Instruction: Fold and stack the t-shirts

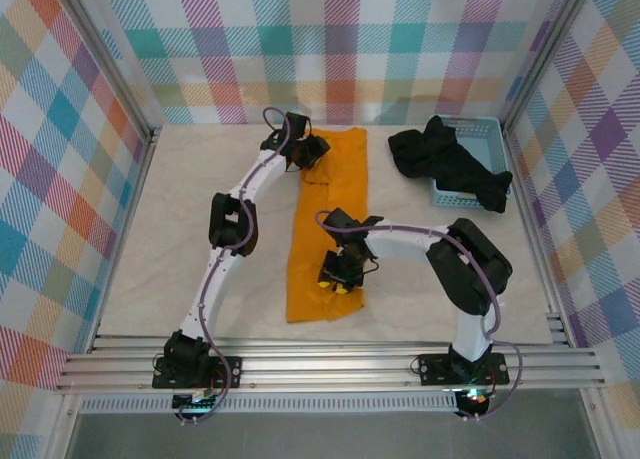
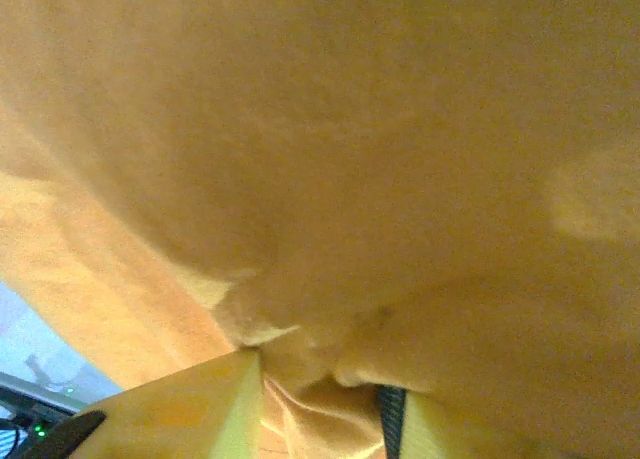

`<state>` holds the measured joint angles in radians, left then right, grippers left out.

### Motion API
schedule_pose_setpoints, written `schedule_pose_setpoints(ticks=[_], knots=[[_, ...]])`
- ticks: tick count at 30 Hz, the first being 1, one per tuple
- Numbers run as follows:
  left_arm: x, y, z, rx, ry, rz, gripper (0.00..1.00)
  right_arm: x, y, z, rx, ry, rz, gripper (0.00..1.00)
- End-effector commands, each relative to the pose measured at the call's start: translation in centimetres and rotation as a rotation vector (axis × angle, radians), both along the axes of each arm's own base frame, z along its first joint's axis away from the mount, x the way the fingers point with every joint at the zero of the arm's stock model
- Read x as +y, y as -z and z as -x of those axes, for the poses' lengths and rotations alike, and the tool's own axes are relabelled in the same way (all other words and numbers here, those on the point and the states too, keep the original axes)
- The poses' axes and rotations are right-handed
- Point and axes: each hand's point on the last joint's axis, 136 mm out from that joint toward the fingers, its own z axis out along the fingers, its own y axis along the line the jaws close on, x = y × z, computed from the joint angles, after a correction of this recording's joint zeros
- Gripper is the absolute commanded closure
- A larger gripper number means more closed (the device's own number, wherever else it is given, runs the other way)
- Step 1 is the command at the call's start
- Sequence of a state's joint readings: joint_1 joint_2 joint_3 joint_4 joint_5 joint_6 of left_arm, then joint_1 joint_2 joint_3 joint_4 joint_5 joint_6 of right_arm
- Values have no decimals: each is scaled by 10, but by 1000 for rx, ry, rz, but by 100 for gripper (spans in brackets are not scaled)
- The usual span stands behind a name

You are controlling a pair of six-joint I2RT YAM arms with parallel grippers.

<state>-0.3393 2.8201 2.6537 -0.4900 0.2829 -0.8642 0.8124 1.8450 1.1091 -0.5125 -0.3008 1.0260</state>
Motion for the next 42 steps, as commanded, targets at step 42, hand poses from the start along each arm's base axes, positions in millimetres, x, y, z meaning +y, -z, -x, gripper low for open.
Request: schedule_pose_setpoints(ticks=[42], knots=[[61,29,503,490,324,-238,59,-78,2,82,-46,115,104,62]])
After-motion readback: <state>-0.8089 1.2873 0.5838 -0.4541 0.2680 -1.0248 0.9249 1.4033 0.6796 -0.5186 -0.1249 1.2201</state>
